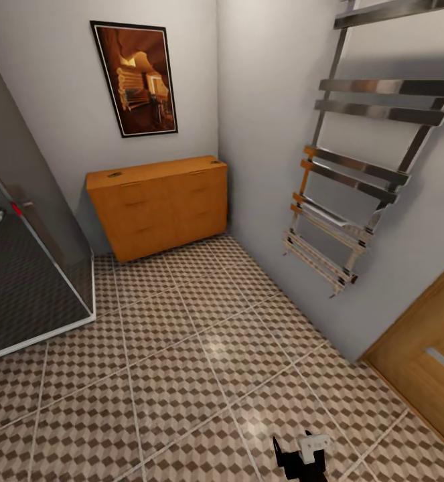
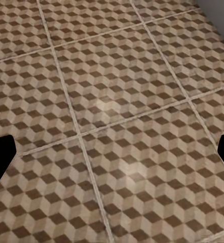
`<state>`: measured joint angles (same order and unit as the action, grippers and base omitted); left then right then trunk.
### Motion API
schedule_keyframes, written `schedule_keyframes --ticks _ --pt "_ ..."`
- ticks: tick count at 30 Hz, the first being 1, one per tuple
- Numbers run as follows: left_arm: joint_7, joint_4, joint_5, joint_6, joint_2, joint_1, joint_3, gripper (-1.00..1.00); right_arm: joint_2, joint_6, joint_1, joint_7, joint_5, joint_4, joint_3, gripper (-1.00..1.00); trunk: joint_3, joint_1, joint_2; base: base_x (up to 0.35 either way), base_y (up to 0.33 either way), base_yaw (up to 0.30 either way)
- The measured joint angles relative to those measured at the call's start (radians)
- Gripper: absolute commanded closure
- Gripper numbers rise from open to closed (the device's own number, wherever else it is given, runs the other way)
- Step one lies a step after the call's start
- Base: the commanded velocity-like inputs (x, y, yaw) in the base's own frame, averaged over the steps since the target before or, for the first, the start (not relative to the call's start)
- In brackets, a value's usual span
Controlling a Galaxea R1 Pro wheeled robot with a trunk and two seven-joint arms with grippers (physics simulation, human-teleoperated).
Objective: Take the four mousetraps from the cabinet in the bathroom and place them on the bathroom floor. Make sure all four end up on the same floor surface, and ensure that at least two of them are either under or directly next to the same bathroom sink.
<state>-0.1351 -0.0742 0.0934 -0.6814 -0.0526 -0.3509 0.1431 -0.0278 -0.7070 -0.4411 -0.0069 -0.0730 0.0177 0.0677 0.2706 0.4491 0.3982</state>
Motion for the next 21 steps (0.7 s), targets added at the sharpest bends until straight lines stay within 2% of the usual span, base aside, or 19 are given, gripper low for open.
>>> schedule_keyframes --ticks 13,21 --pt "0.000 0.000 0.000 0.000 -0.001 0.000 0.000 -1.00 0.000 0.000 0.000 0.000 0.000 0.000 0.000 -1.00 -0.006 0.000 0.000 0.214 0.007 0.192" --pt "0.000 0.000 0.000 0.000 -0.002 0.000 0.000 -1.00 0.000 0.000 0.000 0.000 0.000 0.000 0.000 -1.00 -0.016 0.000 0.000 0.051 0.000 0.165"
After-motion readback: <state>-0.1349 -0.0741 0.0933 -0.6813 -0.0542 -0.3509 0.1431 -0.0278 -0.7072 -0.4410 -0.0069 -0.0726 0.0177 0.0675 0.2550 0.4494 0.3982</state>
